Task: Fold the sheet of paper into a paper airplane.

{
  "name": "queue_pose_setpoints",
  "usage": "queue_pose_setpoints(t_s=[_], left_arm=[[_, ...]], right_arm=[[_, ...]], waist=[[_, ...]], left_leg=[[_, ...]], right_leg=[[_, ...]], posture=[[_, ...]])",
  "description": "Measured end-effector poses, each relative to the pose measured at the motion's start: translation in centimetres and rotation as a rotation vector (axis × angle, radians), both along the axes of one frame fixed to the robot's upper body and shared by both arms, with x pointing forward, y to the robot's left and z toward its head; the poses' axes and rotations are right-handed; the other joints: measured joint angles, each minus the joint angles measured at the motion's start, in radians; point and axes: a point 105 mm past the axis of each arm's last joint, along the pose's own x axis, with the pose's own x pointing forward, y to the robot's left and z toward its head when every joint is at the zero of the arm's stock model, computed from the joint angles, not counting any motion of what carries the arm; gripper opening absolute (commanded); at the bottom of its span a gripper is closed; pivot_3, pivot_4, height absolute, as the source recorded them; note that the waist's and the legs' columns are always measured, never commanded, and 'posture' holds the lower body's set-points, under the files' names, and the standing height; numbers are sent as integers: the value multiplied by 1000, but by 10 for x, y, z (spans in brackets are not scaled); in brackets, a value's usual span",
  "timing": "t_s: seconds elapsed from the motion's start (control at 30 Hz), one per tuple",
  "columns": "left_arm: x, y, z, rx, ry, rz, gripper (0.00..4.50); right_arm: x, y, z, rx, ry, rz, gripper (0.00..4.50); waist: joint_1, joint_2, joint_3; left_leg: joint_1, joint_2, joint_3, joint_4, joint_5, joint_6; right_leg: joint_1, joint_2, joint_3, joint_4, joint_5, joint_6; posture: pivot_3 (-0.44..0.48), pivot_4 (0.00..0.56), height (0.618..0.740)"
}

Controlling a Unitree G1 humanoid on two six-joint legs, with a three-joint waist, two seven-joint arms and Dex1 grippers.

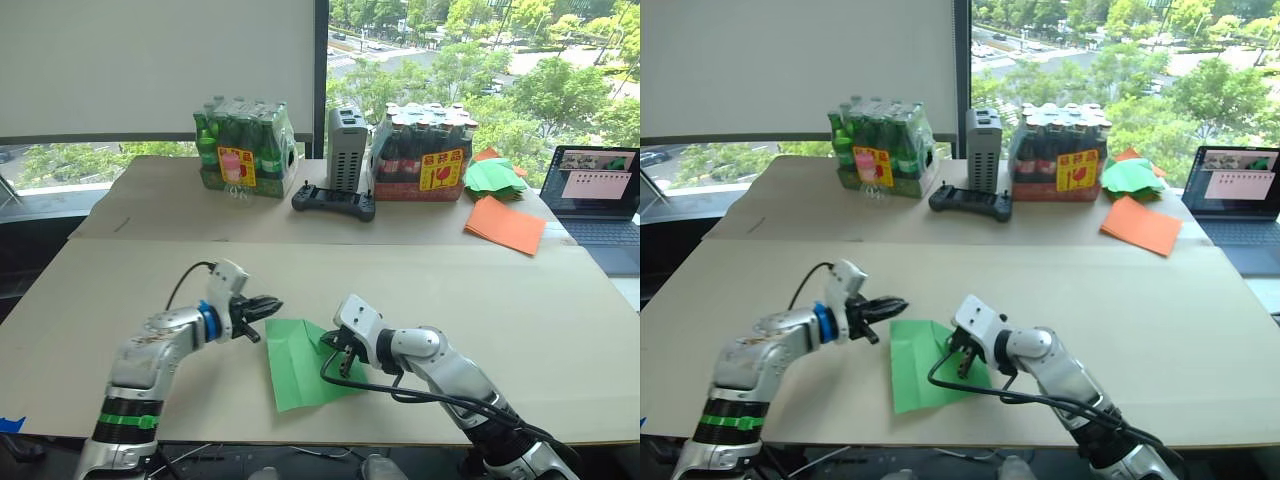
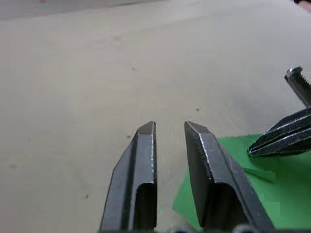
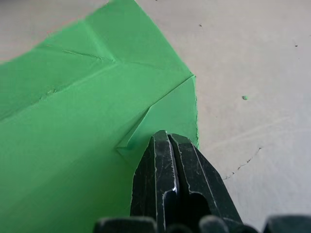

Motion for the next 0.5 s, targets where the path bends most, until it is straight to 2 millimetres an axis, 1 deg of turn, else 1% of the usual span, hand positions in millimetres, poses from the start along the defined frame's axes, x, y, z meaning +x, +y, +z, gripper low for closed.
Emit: queue_pose_setpoints(t_s=[0.07, 0.13, 0.2, 0.3, 0.5], left_arm=[[-10, 8, -7, -85, 100, 39, 2887], [-20, 9, -19, -170, 208, 59, 3495], [-30, 5, -28, -248, 299, 67, 3495], [-39, -5, -33, -308, 365, 64, 3495], [-40, -16, -38, -324, 391, 99, 3495]], right_arm=[[0, 1, 0, 2, 1, 0, 0], [1, 1, 0, 4, 0, -1, 0], [2, 1, 0, 2, -6, -1, 0], [3, 2, 1, 1, -9, -2, 0], [4, 2, 1, 4, -9, -4, 0]], waist=[[0, 0, 0], [1, 0, 0], [3, 0, 0], [3, 0, 0], [5, 0, 0]], left_leg=[[0, 0, 0, 0, 0, 0], [0, 0, 0, 0, 0, 0], [0, 0, 0, 0, 0, 0], [0, 0, 0, 0, 0, 0], [0, 0, 0, 0, 0, -2]], right_leg=[[0, 0, 0, 0, 0, 0], [0, 0, 0, 0, 0, 0], [0, 0, 0, 0, 0, 0], [0, 0, 0, 0, 1, -1], [0, 0, 0, -1, 1, -2]], posture=[[0, 150, 740], [0, 150, 740], [0, 150, 740], [0, 150, 740], [0, 150, 740]])
